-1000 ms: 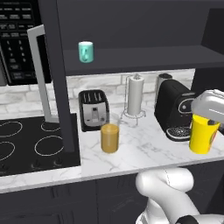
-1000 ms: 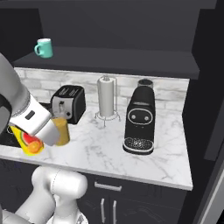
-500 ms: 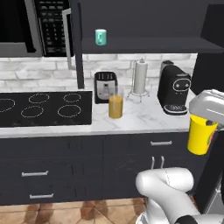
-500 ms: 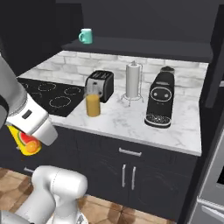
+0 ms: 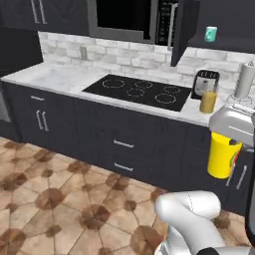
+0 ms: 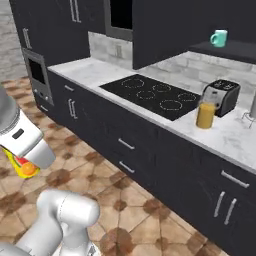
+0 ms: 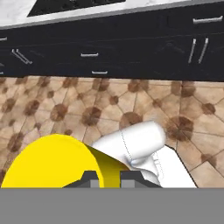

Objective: There is a tray on the dining counter. Grab the cup, mug, and pitcher and place them on the tray. The pitcher may be placed next to the tray if it cannot fit the tray.

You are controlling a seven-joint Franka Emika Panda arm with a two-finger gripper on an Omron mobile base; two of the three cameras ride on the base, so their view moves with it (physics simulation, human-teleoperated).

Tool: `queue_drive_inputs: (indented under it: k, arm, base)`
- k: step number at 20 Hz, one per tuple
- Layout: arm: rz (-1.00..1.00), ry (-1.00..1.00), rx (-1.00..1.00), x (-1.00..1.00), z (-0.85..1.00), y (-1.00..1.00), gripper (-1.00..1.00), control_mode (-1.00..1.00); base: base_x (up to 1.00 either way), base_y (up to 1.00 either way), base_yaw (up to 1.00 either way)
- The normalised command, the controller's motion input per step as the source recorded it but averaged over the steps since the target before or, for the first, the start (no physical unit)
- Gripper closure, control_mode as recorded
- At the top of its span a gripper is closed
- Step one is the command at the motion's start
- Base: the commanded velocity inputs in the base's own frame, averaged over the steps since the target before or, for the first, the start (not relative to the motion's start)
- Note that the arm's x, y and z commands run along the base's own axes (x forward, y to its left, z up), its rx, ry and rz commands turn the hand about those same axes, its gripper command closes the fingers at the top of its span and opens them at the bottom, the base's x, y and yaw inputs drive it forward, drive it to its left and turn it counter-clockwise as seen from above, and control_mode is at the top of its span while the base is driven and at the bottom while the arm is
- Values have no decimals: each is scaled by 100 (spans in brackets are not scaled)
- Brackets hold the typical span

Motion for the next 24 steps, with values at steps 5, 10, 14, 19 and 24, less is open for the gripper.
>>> queue_drive_inputs:
  k: [5, 10, 14, 19, 24]
  arm:
    - [0, 0, 0, 0, 0, 0, 100, 100]
    - [0, 0, 0, 0, 0, 0, 100, 100]
    - [0, 0, 0, 0, 0, 0, 100, 100]
    - [0, 0, 0, 0, 0, 0, 100, 100]
    - [0, 0, 0, 0, 0, 0, 100, 100]
  base:
    - [-13, 23, 99]
    - [0, 0, 95]
    - [0, -12, 88]
    - [7, -16, 85]
    - [23, -26, 78]
